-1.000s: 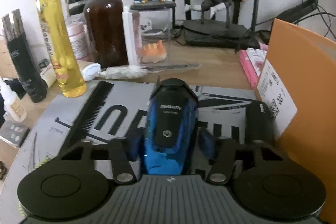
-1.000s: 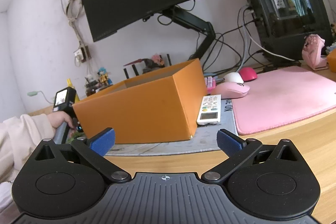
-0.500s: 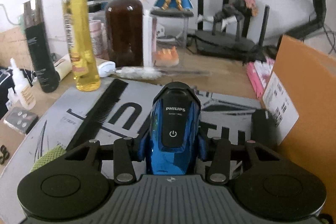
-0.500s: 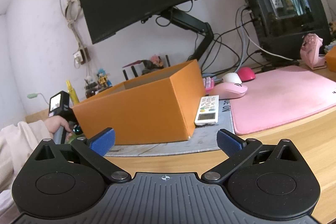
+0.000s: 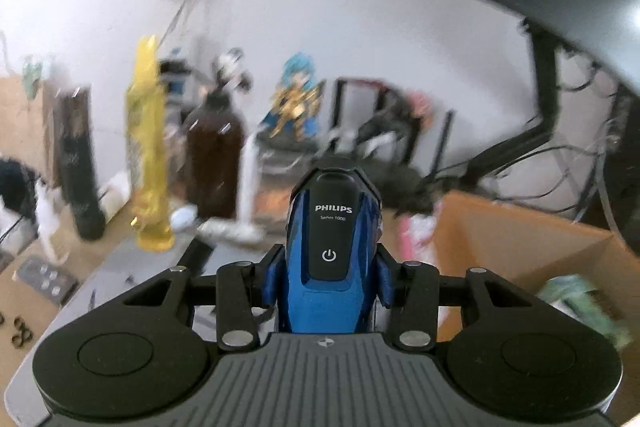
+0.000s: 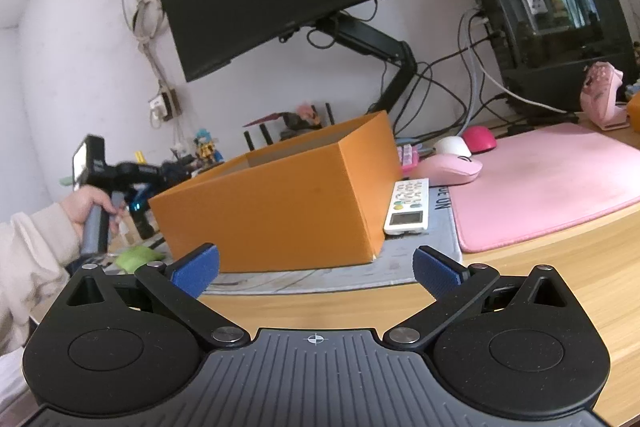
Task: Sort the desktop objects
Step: 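Lift the shaver with the left tool and carry it over the box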
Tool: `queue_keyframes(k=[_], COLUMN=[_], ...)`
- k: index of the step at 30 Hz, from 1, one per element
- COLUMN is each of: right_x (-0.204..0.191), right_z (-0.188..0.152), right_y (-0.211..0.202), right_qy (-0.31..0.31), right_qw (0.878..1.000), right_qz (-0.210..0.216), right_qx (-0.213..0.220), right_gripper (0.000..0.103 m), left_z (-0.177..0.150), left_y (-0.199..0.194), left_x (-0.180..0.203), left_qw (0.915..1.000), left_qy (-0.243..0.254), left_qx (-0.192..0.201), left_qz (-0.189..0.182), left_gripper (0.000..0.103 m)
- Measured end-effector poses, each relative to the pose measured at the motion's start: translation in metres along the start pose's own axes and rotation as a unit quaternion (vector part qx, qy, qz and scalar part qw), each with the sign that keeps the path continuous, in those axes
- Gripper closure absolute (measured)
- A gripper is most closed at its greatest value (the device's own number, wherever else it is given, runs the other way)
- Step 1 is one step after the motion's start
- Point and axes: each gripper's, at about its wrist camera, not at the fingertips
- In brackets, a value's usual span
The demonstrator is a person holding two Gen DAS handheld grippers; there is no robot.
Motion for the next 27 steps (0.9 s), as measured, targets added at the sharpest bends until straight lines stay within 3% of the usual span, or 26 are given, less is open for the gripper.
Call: queue_keyframes(k=[5,11,17,27], right_x=[0.001,0.003,0.007,0.015], right_z=[0.0,0.001,0.0,0.001], right_y=[-0.002,-0.005,-0.009,-0.01], right_qy=[0.002,0.006,0.01,0.02], right_qw=[1.0,1.0,1.0,1.0], right_qz=[0.002,0.004,0.005,0.003], right_qx=[0.001,0.003,0.004,0.003], right_gripper=[0.0,0.0,0.0,0.0], left_z=[0.024,0.041,0.04,0.02], left_y=[-0.021,-0.025,0.001,0.018], left_x=[0.035,0.084,0.125,0.175], left_qw=[0.9981,0.9924,0.9868,0.9638], left_qy=[0.026,0.074,0.118,0.195], left_qx=[0.03,0.029,-0.031,-0.089], left_qz=[-0.048,-0.094,-0.107,-0.159], left_gripper=[0.056,0.057,0.057,0.057])
Point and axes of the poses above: each gripper's, at about its wrist camera, not at the fingertips, and y roughly the way its jaws point, x to its right, z to its top, and after that the axes turned 14 degrees about y, right-handed
